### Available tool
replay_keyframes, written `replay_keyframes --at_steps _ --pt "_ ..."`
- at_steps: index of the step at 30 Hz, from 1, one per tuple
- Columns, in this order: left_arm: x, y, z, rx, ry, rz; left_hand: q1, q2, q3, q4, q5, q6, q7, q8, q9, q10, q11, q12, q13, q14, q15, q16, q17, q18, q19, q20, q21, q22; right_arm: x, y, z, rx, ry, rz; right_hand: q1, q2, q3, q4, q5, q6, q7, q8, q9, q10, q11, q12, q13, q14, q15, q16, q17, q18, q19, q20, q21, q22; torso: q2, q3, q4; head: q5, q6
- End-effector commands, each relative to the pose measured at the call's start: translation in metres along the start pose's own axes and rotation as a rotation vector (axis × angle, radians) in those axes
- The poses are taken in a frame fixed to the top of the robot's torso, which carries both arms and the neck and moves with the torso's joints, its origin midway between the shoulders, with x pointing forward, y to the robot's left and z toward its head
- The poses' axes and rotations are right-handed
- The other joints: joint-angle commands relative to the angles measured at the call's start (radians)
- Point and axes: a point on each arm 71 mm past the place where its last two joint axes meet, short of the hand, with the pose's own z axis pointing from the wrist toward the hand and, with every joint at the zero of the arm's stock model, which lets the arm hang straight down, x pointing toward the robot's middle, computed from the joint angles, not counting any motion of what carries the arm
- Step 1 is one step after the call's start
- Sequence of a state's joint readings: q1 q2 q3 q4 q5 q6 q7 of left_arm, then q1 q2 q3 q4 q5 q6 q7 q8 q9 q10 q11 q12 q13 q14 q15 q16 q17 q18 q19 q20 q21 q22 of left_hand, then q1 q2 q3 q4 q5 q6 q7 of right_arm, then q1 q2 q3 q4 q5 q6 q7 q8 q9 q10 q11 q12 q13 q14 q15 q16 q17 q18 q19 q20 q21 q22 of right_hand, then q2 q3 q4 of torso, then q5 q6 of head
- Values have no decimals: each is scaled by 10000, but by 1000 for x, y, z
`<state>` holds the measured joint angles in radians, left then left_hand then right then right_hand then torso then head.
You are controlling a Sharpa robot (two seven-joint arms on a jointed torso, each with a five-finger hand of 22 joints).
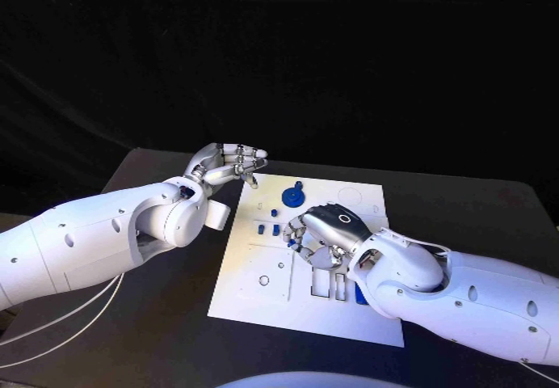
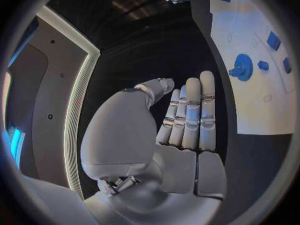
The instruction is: Assemble the parts on the task board
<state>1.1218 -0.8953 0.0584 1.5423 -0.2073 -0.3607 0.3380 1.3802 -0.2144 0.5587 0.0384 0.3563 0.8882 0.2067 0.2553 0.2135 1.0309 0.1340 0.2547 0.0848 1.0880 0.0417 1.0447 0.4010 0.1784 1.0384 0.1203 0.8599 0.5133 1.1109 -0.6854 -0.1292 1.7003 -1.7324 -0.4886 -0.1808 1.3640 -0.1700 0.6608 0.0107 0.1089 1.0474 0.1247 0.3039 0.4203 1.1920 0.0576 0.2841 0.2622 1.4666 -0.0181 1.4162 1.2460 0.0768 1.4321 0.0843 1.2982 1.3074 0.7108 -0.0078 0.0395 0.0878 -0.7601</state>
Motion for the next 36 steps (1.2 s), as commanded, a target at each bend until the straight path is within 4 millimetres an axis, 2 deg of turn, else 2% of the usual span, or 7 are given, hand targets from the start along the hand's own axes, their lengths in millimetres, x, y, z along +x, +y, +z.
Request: replay_keyframes --at_steps 1,14,28,36 --pt "2 -1 1 49 128 -102 -8 48 -81 -3 3 -49 3 -43 -13 -75 7 69 7 -52 26 -19 -11 65 31 67 -69 -14 7 2 1 -167 117 250 -73 15 32 -30 54 45 19 29 14 -22 -49 -36 -7 393 -36 35 -10 -152 59 -7 -24 1314 -2 3 -23 133 -63" --pt "4 -1 1 58 179 -126 -8 48 -81 -3 3 -49 3 -43 -13 -75 7 69 7 -52 26 -19 -11 65 31 67 -69 -14 34 6 1 -98 549 644 -107 13 24 -32 64 32 21 29 19 -28 -45 -45 -10 388 -33 26 -30 -144 41 -6 -61 1300 -11 22 -18 228 -189" --pt "3 0 2 9 155 -114 -4 51 -86 -8 4 -61 5 -48 -17 -95 10 76 7 -55 29 -17 -13 65 33 70 -74 -19 41 6 -1 -51 722 744 -117 25 28 -35 70 22 22 27 21 -31 -43 -50 -11 386 -32 22 -37 -141 34 -6 -76 1294 -10 29 -36 274 -212" --pt "3 0 2 -1 162 -116 -4 51 -86 -8 4 -61 5 -48 -17 -95 10 76 7 -55 29 -17 -13 65 33 70 -74 -19 42 5 0 -4 830 710 -133 33 28 -34 65 11 24 25 23 -34 -40 -55 -12 385 -31 20 -41 -139 30 -5 -84 1292 -6 13 -10 261 -236"
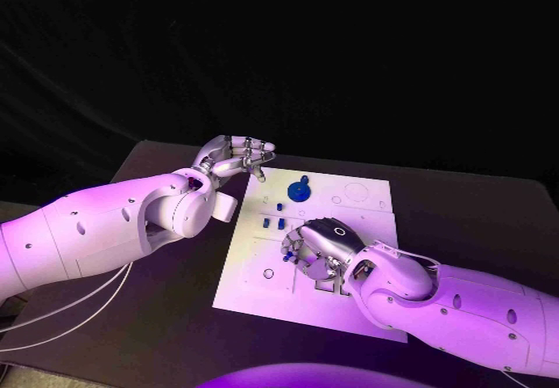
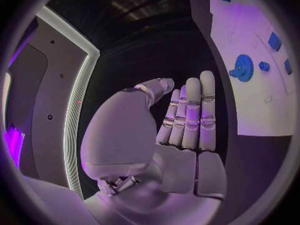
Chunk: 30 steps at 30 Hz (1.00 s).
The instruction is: Assemble the parts on the task board
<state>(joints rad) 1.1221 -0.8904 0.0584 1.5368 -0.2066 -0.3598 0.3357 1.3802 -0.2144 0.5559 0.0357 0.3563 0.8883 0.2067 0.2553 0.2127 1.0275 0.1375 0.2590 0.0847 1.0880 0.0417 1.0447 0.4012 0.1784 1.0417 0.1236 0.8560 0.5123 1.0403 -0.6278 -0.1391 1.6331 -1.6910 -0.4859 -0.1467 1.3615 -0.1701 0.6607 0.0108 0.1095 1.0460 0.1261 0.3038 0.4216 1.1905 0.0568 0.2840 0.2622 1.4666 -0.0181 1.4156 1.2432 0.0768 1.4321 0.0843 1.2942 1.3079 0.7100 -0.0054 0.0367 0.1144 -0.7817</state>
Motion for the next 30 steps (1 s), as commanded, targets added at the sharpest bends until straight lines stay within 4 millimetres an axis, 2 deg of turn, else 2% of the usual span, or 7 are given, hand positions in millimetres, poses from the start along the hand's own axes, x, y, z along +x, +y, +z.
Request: replay_keyframes --at_steps 1,21,25,26,27,28,30 --pt "2 -1 0 22 160 -107 -4 51 -58 20 4 -62 6 -49 -9 -61 -25 34 7 -55 28 -17 -15 65 -1 37 -35 -9 3 0 0 -55 214 -52 -109 35 29 -35 59 26 10 26 10 -19 -32 -54 -12 385 -31 26 -13 -138 30 -5 -44 1287 3 -10 21 -6 -24" --pt "2 0 0 -40 168 -109 -1 62 -65 16 5 -74 11 -53 -14 -87 -20 48 8 -61 33 -16 -20 65 2 40 -44 -16 11 3 4 -30 738 -107 -209 44 -5 -38 -18 -25 16 23 25 -49 -19 -84 -19 375 -20 9 -47 -124 -5 3 -115 1263 -6 -5 -1 -38 -87" --pt "2 0 1 -102 199 -119 41 100 -48 -7 15 -80 12 -54 -18 -114 -19 72 10 -71 31 -17 -28 69 7 39 -48 -22 11 1 3 2 770 -122 -602 -85 -120 58 185 -625 217 -314 -96 -431 161 -312 -106 327 124 -86 -238 -70 -156 95 -426 1141 -21 -6 -9 -78 -30" --pt "2 0 1 -117 197 -118 41 100 -48 -7 15 -80 12 -54 -18 -114 -19 72 10 -71 31 -17 -28 69 7 39 -48 -22 11 -1 2 16 765 -130 -690 -127 -141 85 159 -809 291 -431 -147 -562 225 -392 -149 316 177 -104 -274 -61 -185 133 -489 1117 -25 -8 -13 -84 -23" --pt "2 1 1 -127 192 -115 41 100 -48 -7 15 -80 12 -54 -18 -114 -19 72 10 -71 31 -17 -28 69 7 39 -48 -22 11 -1 1 28 757 -136 -690 -127 -141 85 159 -809 291 -431 -147 -562 225 -392 -149 316 177 -104 -274 -61 -185 133 -489 1117 -30 -8 -19 -83 -20" --pt "2 1 1 -136 187 -113 49 106 -47 -13 17 -83 14 -55 -20 -123 -17 78 11 -74 31 -17 -30 69 8 38 -50 -23 10 -2 1 47 740 -141 -825 -232 -163 125 101 -1145 434 -652 -251 -820 350 -555 -245 291 279 -147 -359 -41 -250 202 -627 1060 -30 -6 -25 -78 -18" --pt "2 1 1 -158 177 -109 49 106 -47 -13 17 -83 14 -55 -20 -123 -17 78 11 -74 31 -17 -30 69 8 38 -50 -23 9 -4 -1 109 644 -143 -898 -310 -182 135 79 -1288 505 -764 -309 -922 433 -632 -310 274 342 -170 -407 -22 -297 264 -732 1018 -27 -1 -31 -69 -19"
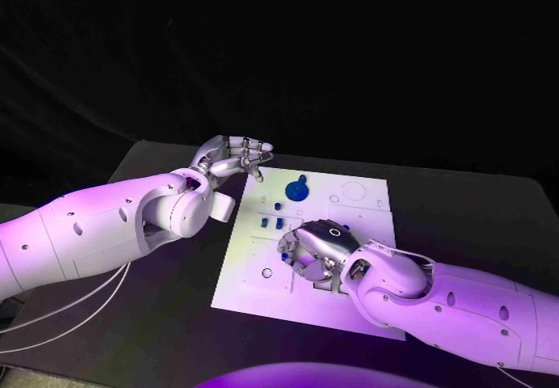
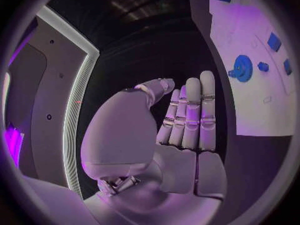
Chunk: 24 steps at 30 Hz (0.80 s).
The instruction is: Assemble the parts on the task board
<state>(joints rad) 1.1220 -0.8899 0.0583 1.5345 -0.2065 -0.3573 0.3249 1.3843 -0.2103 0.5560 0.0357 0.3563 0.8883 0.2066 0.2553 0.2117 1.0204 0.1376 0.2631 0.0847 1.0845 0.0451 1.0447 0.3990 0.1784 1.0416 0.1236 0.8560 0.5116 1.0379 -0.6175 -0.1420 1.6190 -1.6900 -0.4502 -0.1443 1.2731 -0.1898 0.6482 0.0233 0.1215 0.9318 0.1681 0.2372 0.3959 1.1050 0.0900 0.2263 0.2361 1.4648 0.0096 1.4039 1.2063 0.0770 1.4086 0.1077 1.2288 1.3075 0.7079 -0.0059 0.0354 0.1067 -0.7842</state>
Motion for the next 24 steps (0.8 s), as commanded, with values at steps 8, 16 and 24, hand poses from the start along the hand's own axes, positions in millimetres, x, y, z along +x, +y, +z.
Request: replay_keyframes --at_steps 8,16,24 --pt "2 1 1 -221 249 -64 20 61 -60 -35 17 -143 37 -83 -30 -147 5 54 5 -73 12 -24 -22 65 -3 46 -64 -26 -10 -11 -14 332 -497 -59 -89 -266 -107 -7 -99 -313 83 -245 -129 -163 137 -130 -139 264 110 -95 -137 11 -123 102 -217 969 -3 4 5 -41 70" --pt "1 2 1 -272 254 -38 27 66 -59 -42 17 -153 40 -88 -33 -164 8 60 5 -78 14 -24 -24 65 -5 47 -65 -27 -42 -23 -31 678 -1105 -298 -63 -260 -95 -26 -91 -192 70 -202 -120 -174 132 -139 -172 251 107 -114 -182 15 -118 118 -215 975 0 8 -17 -83 153" --pt "1 2 1 -269 292 -45 29 67 -60 -44 17 -156 41 -89 -34 -170 10 63 5 -80 15 -24 -25 65 -5 48 -66 -28 -80 -58 -45 1778 -566 -573 -426 -627 -501 129 144 -279 39 -315 -190 -711 194 -411 -405 200 167 -187 -333 114 -357 184 -718 764 -19 -17 -51 -218 234"
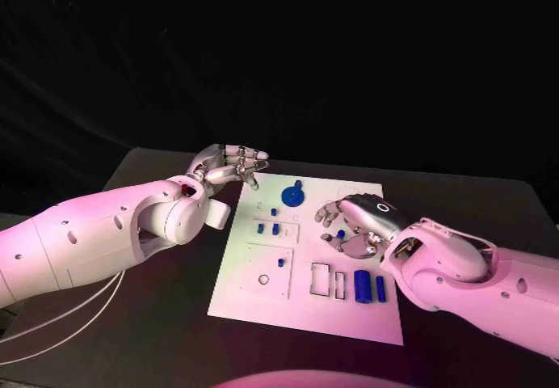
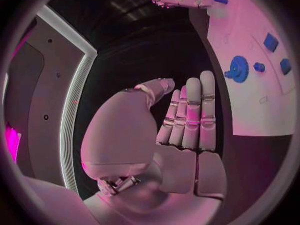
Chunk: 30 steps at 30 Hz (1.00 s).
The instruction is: Assemble the parts on the task board
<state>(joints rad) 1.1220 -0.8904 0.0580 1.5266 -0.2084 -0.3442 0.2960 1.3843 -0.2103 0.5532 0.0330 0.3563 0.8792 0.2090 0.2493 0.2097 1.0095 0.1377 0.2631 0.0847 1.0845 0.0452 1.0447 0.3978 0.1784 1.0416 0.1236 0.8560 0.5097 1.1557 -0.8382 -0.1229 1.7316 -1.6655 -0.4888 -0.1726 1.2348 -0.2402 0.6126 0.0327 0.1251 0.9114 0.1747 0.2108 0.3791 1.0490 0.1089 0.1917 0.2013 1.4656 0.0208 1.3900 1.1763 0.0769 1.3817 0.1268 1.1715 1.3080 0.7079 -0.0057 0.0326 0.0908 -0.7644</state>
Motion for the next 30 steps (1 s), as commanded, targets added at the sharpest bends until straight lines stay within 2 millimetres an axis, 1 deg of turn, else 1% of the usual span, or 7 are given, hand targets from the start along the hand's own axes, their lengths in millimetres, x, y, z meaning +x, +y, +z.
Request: replay_keyframes --at_steps 1,2,7,10,14,26,30 --pt "3 -1 0 37 248 -53 29 67 -32 -17 17 -64 17 -29 -14 -61 9 63 5 -80 14 -24 -12 65 -5 48 -66 -9 -3 -15 -2 695 934 36 -73 -148 -248 59 161 -92 -33 -69 -32 -220 7 -79 -88 190 58 -47 -34 128 -120 0 -215 730 -26 -28 -30 -79 45" --pt "3 -1 0 42 262 -57 29 67 -32 -17 17 -64 17 -29 -14 -61 9 63 5 -80 14 -24 -12 65 -5 48 -66 -9 -6 -22 -3 879 1188 -55 -181 -240 -595 137 301 -164 -49 -120 -57 -482 15 -150 -170 160 68 -77 -98 168 -225 15 -437 635 -23 -32 -23 -100 53" --pt "3 -1 1 42 270 -58 29 67 -32 -17 17 -64 17 -29 -14 -61 9 63 5 -80 14 -24 -12 65 -5 48 -66 -9 -6 -32 -4 1131 1869 -160 27 -86 -1315 211 414 -249 -51 -194 -105 -739 25 -60 -291 178 76 -17 -21 170 -214 23 -499 618 -2 -14 -27 -83 88" --pt "3 0 1 39 273 -59 34 68 -34 -23 17 -66 17 -29 -15 -70 11 71 6 -84 16 -23 -14 65 -6 49 -67 -9 -5 -34 -3 1169 2131 -186 73 -62 -1363 206 431 -254 -64 -200 -110 -740 17 -33 -300 180 72 -19 -34 172 -213 23 -512 614 -5 -5 -3 -112 81" --pt "3 0 1 35 278 -59 34 68 -34 -23 17 -66 17 -29 -15 -70 11 71 6 -84 16 -23 -14 65 -6 49 -67 -9 -4 -36 -3 1303 2374 -229 111 1 -1491 246 508 -262 -57 -214 -124 -721 12 47 -322 177 64 -25 -61 183 -224 17 -574 590 -15 -29 19 -135 74" --pt "2 0 1 -12 234 -41 34 76 -36 -22 17 -66 18 -27 -16 -77 13 80 7 -88 19 -23 -16 64 -8 51 -68 -10 -1 -33 1 1237 2174 -44 386 346 -1409 336 568 39 -78 -115 -132 -169 -47 434 -369 210 10 22 -2 97 41 -24 -168 787 9 -24 -8 -117 58" --pt "1 1 1 -18 227 -38 32 80 -37 -20 17 -66 19 -27 -16 -80 14 83 7 -89 20 -23 -17 63 -9 52 -69 -11 1 -32 2 1262 2017 75 659 672 -930 318 109 393 -124 19 -110 332 -122 547 -426 284 -69 144 195 31 227 -82 176 956 9 -23 -7 -122 55"
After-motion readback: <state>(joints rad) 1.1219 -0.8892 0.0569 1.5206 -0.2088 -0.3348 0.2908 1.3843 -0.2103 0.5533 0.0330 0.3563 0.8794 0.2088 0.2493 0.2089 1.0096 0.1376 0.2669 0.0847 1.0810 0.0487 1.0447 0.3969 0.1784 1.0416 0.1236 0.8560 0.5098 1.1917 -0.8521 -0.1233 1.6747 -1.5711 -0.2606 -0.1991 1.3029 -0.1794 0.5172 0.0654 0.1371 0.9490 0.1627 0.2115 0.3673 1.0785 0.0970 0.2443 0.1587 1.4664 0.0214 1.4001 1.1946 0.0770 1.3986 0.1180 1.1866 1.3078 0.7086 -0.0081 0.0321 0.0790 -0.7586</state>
